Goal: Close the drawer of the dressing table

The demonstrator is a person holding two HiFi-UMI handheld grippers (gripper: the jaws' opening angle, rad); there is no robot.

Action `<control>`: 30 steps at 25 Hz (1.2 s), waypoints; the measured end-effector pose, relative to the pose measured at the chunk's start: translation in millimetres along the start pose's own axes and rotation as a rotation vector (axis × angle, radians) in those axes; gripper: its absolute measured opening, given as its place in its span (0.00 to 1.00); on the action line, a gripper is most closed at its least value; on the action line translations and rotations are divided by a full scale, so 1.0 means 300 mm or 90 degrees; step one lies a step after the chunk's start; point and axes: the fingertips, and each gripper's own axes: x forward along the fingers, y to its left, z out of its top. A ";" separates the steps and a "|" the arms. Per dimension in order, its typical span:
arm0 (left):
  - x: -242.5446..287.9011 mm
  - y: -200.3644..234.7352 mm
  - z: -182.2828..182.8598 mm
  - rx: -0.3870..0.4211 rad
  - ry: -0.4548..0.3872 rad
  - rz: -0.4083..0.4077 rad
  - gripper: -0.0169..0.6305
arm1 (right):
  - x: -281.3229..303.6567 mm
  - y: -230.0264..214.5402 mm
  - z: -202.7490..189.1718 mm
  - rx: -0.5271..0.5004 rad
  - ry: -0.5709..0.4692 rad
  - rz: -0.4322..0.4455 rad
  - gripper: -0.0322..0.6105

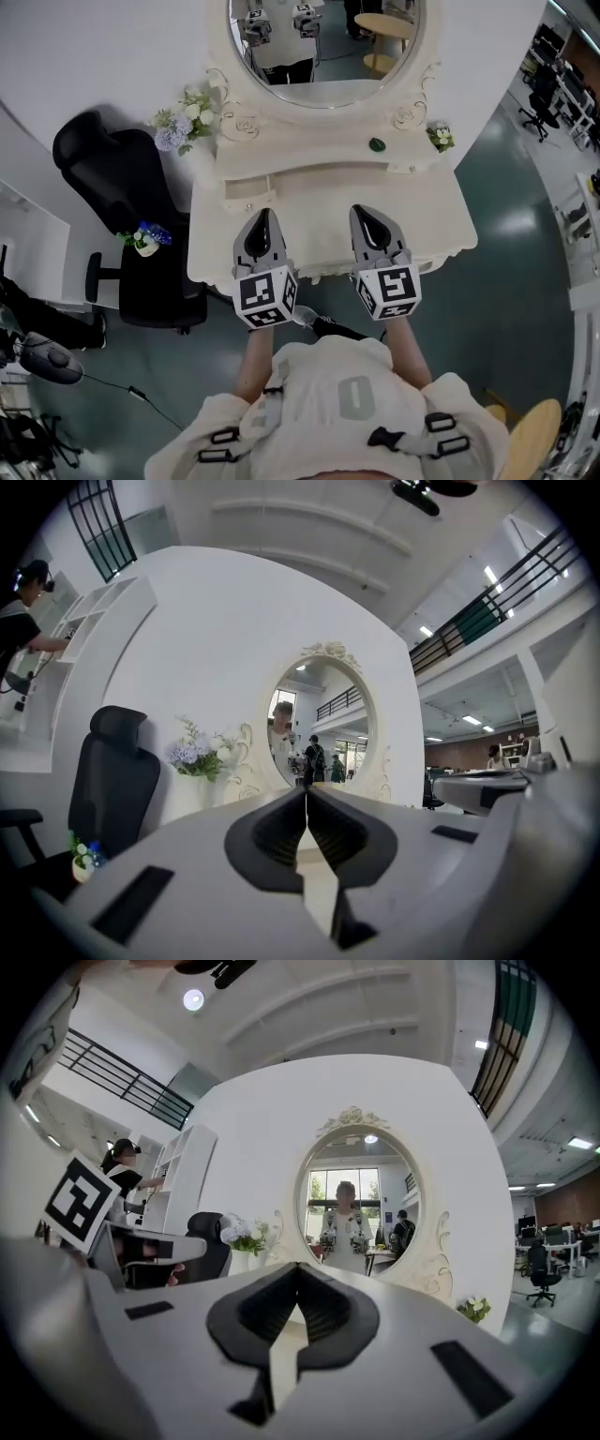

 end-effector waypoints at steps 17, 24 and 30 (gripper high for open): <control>0.107 0.122 0.048 0.041 -0.010 0.064 0.06 | 0.141 -0.020 0.009 0.014 -0.019 0.030 0.06; 0.141 0.118 -0.020 0.019 0.048 0.031 0.27 | 0.162 -0.020 -0.025 0.032 -0.007 0.047 0.06; 0.172 0.195 -0.119 -0.005 0.093 0.067 0.35 | 0.182 0.004 -0.054 0.039 0.004 0.067 0.06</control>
